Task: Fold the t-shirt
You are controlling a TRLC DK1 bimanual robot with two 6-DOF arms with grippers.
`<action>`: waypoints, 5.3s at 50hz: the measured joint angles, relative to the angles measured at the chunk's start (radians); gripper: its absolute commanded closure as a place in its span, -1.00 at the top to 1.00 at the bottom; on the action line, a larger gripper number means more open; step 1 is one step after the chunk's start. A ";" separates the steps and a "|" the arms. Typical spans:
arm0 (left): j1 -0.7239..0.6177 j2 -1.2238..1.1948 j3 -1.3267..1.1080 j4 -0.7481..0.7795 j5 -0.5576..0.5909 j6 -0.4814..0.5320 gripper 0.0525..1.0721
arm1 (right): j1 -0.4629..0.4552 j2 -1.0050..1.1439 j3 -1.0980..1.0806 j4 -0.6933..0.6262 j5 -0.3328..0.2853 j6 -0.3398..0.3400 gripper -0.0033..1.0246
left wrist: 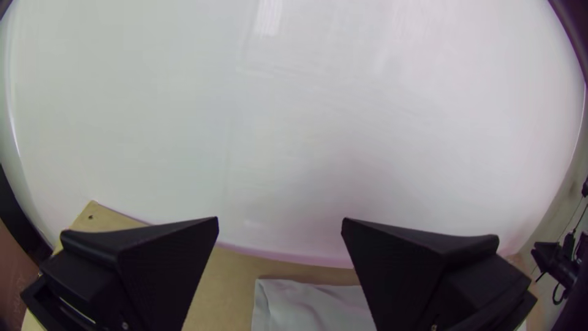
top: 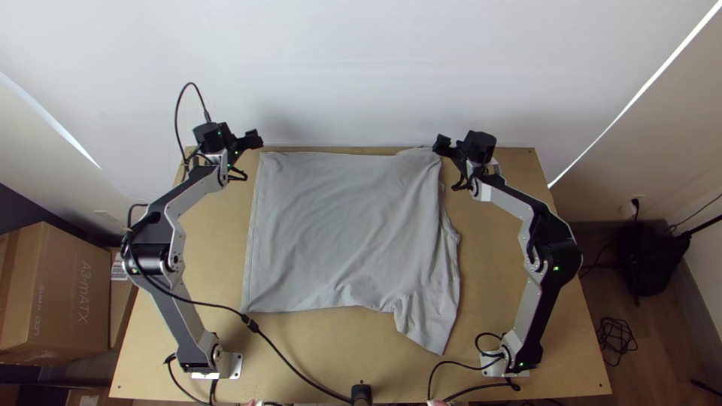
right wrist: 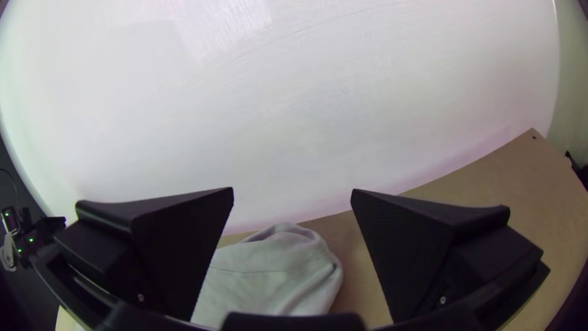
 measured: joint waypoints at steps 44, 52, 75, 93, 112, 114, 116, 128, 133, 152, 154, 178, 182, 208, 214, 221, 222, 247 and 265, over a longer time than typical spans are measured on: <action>0.038 -1.006 -0.395 -0.439 0.072 -0.010 0.92 | -0.297 -0.806 -0.351 -1.045 -0.365 -0.024 0.90; 0.038 -1.068 -0.395 -0.473 0.072 -0.010 0.92 | -0.322 -0.887 -0.427 -1.156 -0.382 -0.047 0.74; 0.038 -1.105 -0.395 -0.539 0.072 -0.010 0.92 | -0.195 -0.842 -0.641 -1.360 -0.396 -0.182 0.45; 0.042 -1.118 -0.395 -0.554 0.072 -0.010 0.92 | -0.100 -0.763 -0.690 -1.331 -0.396 -0.184 0.43; 0.068 -1.157 -0.419 -0.596 0.072 0.014 0.92 | -0.063 -0.705 -0.718 -1.214 -0.394 -0.180 -0.07; 0.068 -1.158 -0.419 -0.618 0.073 0.028 0.92 | -0.056 -0.702 -0.718 -1.207 -0.394 -0.180 -0.15; 0.068 -1.159 -0.419 -0.646 0.082 0.047 0.92 | -0.050 -0.702 -0.720 -1.196 -0.393 -0.180 -0.26; 0.068 -1.177 -0.431 -0.956 0.144 0.312 0.88 | -0.037 -0.709 -0.750 -1.107 -0.361 -0.181 -0.95; 0.067 -1.181 -0.441 -1.115 0.147 0.479 0.88 | -0.037 -0.722 -0.758 -1.100 -0.359 -0.181 -0.95; 0.068 -1.165 -0.599 -1.399 0.153 0.882 0.89 | -0.038 -0.743 -0.763 -1.092 -0.358 -0.181 -0.95; 0.068 -1.160 -0.626 -1.399 0.135 0.905 0.89 | -0.038 -0.749 -0.763 -1.092 -0.359 -0.181 -0.95; 0.015 -1.071 -0.815 -1.432 0.081 0.972 0.77 | -0.038 -0.779 -0.782 -1.089 -0.358 -0.181 -0.95; -0.009 -1.053 -0.838 -1.440 0.067 0.971 0.77 | -0.038 -0.779 -0.782 -1.089 -0.358 -0.181 -0.95; -0.181 -0.878 -0.894 -1.240 0.072 0.849 -0.74 | -0.042 -0.814 -0.795 -1.089 -0.359 -0.181 -0.95; -0.175 -0.859 -0.896 -1.224 0.091 0.825 -0.95 | -0.059 -0.840 -0.796 -1.090 -0.358 -0.181 -0.95; -0.123 -0.863 -0.894 -1.225 0.110 0.818 -0.95 | -0.093 -0.871 -0.795 -1.098 -0.359 -0.181 -0.95; -0.109 -0.866 -0.892 -1.224 0.113 0.816 -0.95 | -0.097 -0.879 -0.795 -1.101 -0.359 -0.181 -0.95; 0.040 -1.004 -0.633 -1.030 0.138 0.602 -0.95 | -0.180 -1.042 -0.605 -1.048 -0.412 -0.146 -0.95; 0.079 -0.925 -0.302 -0.866 0.064 0.408 -0.95 | -0.184 -0.991 -0.335 -0.780 -0.372 -0.135 -0.95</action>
